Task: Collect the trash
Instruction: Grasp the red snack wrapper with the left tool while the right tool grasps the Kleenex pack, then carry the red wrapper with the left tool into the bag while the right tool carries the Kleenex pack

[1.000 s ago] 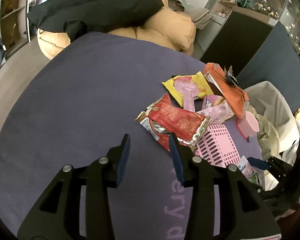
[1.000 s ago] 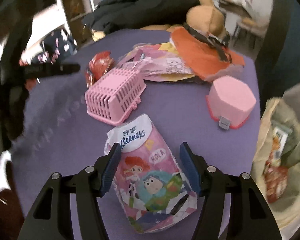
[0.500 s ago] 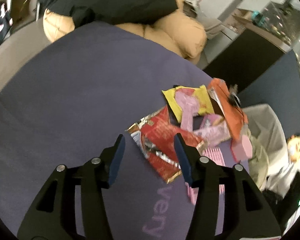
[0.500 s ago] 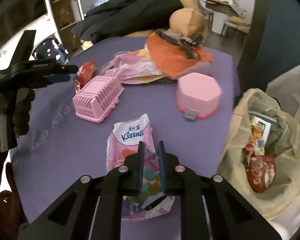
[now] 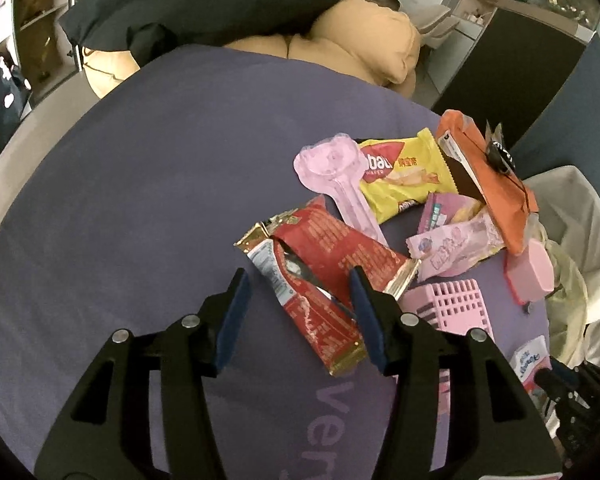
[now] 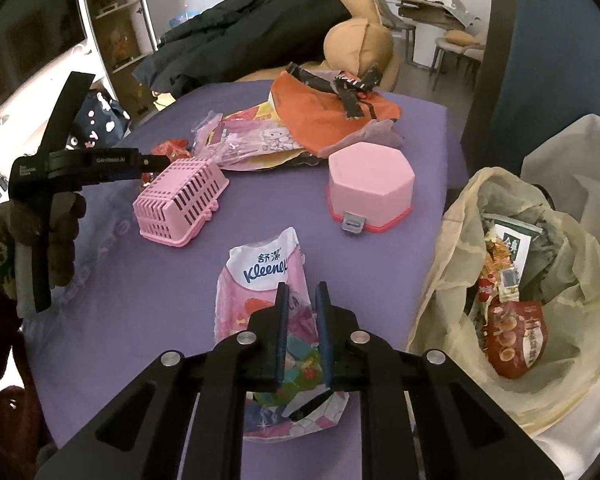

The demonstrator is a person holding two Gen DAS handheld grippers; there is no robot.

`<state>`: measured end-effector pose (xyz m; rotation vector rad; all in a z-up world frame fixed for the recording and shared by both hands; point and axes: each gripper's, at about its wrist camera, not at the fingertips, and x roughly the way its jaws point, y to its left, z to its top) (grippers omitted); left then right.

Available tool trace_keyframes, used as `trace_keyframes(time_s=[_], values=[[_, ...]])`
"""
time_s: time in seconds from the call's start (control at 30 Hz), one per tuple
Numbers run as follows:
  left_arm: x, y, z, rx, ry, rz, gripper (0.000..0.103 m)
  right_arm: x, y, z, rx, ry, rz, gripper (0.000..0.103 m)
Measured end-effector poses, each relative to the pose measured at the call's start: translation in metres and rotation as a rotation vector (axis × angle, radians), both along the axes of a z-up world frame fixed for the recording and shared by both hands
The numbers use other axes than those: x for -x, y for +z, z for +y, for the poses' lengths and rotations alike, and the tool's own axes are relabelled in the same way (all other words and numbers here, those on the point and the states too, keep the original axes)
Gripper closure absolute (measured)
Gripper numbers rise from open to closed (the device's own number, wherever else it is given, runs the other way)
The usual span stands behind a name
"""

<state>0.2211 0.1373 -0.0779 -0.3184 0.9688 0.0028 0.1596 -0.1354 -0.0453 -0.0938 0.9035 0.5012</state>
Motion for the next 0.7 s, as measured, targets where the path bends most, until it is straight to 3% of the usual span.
trace_keyframes(time_s=[0.27, 0.3, 0.43, 0.7], values=[[0.01, 0.004, 0.001, 0.063, -0.036, -0.041, 0.086, 0.002, 0.006, -0.001, -0.01, -0.004, -0.015, 0.089], [0.017, 0.006, 0.006, 0.089, -0.038, -0.055, 0.095, 0.003, 0.009, -0.003, -0.01, -0.005, -0.021, 0.089], [0.039, 0.012, 0.02, 0.164, -0.057, -0.097, 0.097, 0.009, 0.02, -0.005, -0.026, -0.01, -0.047, 0.089], [0.054, 0.03, 0.018, 0.135, -0.073, -0.137, 0.098, 0.013, 0.029, -0.008, -0.067, 0.002, -0.071, 0.089]])
